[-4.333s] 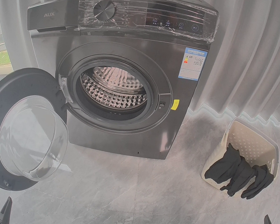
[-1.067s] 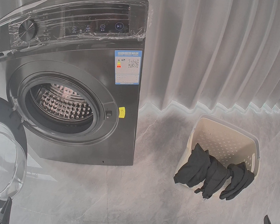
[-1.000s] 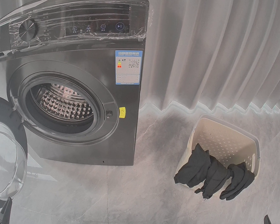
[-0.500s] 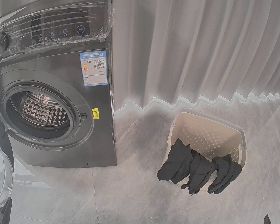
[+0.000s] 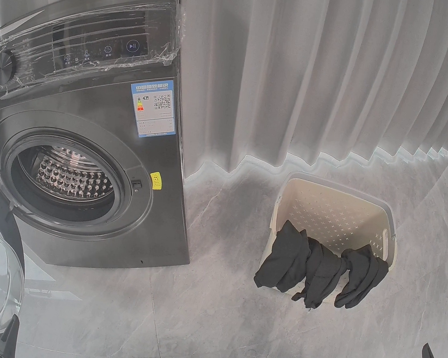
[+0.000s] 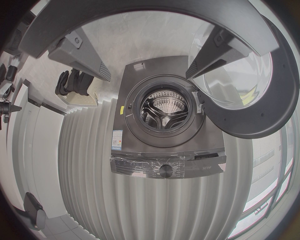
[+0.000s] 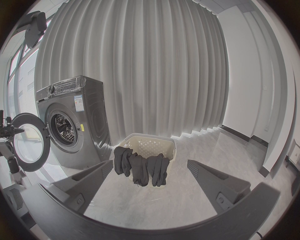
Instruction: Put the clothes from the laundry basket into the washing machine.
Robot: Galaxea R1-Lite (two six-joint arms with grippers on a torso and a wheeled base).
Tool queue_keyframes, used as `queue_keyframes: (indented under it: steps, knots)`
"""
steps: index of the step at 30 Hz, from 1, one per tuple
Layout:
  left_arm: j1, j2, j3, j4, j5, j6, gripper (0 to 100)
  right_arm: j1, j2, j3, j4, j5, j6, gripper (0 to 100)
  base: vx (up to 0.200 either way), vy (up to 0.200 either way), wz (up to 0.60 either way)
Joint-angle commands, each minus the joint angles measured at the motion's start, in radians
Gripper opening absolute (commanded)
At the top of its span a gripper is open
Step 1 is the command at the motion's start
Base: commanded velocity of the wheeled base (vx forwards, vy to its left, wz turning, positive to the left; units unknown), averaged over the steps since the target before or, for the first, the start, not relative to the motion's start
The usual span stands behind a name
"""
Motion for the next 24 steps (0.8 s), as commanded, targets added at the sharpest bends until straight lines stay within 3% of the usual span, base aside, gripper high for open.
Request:
queue_keyframes:
  steps: [1,3,13,24]
  knots:
    - [0.0,-0.013,0.018,0.0,0.0,0.0,100,0.001,-0.007,0.018,0.0,0.0,0.0,100,0.0,0.0,0.0]
    - [0.0,-0.013,0.018,0.0,0.0,0.0,100,0.001,-0.007,0.018,0.0,0.0,0.0,100,0.0,0.0,0.0]
    - [0.0,-0.013,0.018,0.0,0.0,0.001,100,0.001,-0.007,0.018,0.0,0.0,0.0,100,0.0,0.0,-0.6]
    - [0.0,-0.013,0.018,0.0,0.0,0.0,100,0.001,-0.007,0.018,0.0,0.0,0.0,100,0.0,0.0,0.0]
